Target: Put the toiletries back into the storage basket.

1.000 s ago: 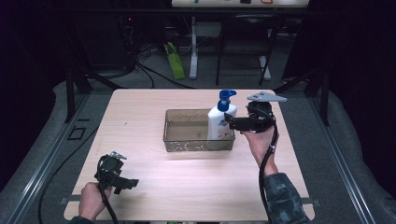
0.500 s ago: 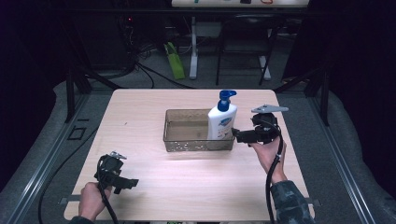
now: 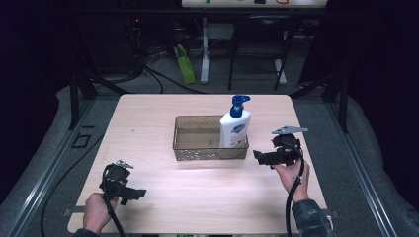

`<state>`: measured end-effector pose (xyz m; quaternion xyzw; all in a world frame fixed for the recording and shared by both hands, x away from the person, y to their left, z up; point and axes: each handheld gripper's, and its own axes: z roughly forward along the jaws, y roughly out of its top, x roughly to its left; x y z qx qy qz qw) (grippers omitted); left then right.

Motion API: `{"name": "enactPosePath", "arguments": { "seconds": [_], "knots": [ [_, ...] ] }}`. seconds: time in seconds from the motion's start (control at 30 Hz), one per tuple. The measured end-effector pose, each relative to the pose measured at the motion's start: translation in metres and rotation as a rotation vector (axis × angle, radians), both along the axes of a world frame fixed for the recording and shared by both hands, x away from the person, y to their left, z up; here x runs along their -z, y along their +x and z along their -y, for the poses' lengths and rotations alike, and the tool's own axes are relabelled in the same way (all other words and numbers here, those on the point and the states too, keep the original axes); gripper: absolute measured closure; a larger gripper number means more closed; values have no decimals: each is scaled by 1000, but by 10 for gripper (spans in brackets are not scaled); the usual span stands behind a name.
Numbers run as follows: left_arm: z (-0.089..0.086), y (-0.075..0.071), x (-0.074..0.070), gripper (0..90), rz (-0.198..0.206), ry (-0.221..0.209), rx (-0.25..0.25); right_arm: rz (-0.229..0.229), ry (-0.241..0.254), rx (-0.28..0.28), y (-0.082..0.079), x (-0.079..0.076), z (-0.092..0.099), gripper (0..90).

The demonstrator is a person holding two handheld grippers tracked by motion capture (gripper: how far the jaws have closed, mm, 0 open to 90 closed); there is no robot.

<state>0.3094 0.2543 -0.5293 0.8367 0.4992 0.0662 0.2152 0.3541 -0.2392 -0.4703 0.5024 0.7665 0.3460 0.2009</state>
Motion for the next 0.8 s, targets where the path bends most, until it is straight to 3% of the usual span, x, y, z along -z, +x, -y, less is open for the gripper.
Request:
{"name": "enactPosePath", "arguments": {
  "seconds": [0.57, 0.8],
  "knots": [
    [0, 0, 0, 162, 4, 1, 0, -149, -76, 23, -17, 61, 19, 0],
    [0, 0, -1, 162, 4, 2, 2, -188, -100, 44, -22, 75, 25, 0]
  ]
}}
